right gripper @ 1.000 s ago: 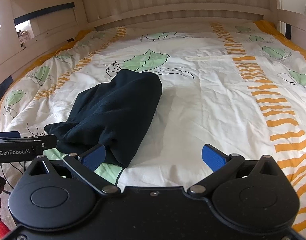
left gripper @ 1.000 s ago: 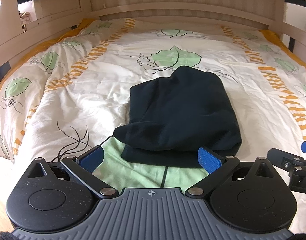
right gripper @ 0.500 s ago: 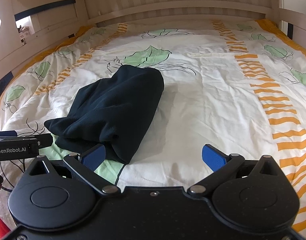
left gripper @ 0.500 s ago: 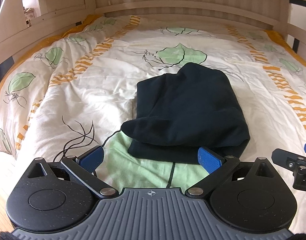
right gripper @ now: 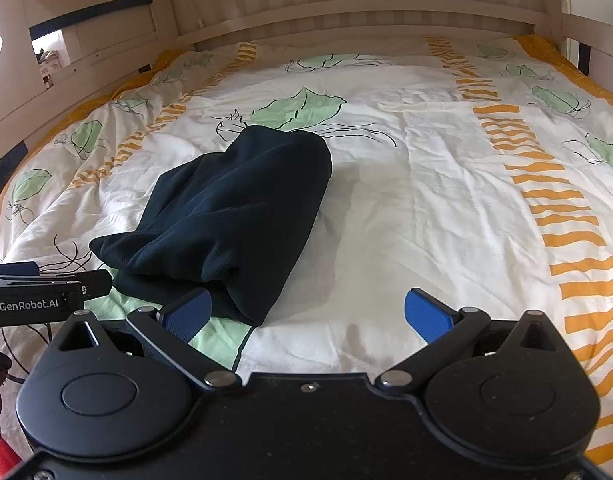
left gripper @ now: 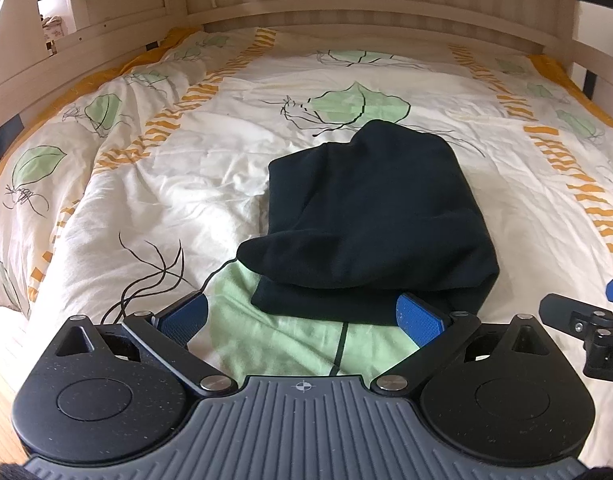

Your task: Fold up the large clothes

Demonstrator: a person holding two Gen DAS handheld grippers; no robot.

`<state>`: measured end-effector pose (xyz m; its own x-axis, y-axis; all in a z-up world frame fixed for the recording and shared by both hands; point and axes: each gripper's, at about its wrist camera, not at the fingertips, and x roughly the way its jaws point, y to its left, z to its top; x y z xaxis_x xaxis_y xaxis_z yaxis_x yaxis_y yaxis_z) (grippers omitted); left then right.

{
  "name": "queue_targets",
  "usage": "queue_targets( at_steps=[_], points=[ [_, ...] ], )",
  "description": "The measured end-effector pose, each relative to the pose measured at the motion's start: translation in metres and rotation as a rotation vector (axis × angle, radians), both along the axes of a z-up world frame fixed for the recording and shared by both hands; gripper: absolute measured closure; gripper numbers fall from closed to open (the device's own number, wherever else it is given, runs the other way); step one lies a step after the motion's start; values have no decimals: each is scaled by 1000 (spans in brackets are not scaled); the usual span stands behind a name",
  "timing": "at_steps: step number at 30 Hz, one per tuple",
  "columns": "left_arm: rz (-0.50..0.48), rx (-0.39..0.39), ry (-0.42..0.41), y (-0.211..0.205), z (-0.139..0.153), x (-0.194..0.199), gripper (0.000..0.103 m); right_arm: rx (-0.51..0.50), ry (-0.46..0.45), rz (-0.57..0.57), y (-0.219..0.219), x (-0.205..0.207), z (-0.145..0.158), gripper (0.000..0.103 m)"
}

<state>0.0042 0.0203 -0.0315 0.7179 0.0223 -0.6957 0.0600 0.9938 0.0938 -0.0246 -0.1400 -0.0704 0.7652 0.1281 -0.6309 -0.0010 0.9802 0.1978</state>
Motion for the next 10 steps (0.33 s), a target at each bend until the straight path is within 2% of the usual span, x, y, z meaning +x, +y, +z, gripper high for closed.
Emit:
queue_targets(
  at_steps=[10],
  points=[
    [-7, -4, -2, -1, 0, 0, 1, 0, 2, 0, 1, 0, 0, 0]
  ],
)
